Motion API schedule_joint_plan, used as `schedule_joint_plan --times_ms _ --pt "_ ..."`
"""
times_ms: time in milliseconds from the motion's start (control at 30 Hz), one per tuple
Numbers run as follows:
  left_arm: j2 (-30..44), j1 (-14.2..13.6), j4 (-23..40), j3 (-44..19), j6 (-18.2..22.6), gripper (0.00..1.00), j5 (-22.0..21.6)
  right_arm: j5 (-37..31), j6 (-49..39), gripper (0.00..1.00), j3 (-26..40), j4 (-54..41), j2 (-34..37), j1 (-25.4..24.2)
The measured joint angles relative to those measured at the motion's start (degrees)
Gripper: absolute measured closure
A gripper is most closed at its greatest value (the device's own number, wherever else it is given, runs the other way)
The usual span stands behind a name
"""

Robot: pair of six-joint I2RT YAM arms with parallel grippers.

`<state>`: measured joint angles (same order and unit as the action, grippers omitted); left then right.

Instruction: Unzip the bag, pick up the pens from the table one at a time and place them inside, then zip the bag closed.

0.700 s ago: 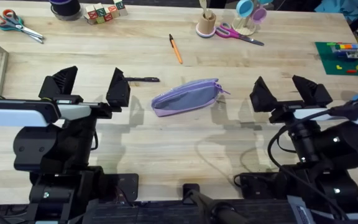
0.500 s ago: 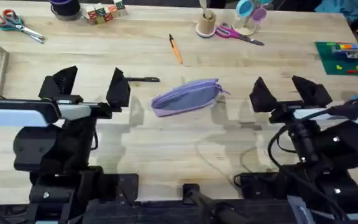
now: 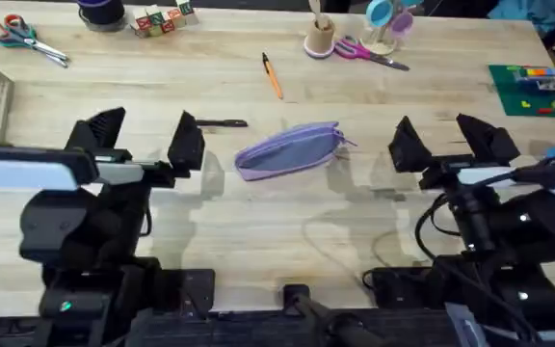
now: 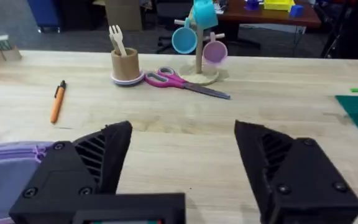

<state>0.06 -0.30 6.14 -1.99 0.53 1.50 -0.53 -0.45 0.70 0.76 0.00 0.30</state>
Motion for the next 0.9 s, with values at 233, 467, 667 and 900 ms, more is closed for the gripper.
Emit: schedule_joint_plan --times_ms 233,467,667,900 --pt "4.9 0.0 13.4 -14.7 4.7 0.008 -0.1 0.2 -6.2 0.007 9.9 -5.7 4.3 0.0" --pt "16.6 0.0 24.0 -33.4 6.1 0.008 0.6 0.4 -10.8 0.006 31.6 -25.3 17.5 0.0" --pt "26.0 0.0 32.6 -46.7 6.4 0.008 4.2 2.0 -11.9 0.007 49.1 -39.9 31.9 0.0" --pt "30.6 0.0 38.8 -56.1 6.4 0.008 5.4 3.0 -12.0 0.006 61.8 -47.3 41.9 0.0"
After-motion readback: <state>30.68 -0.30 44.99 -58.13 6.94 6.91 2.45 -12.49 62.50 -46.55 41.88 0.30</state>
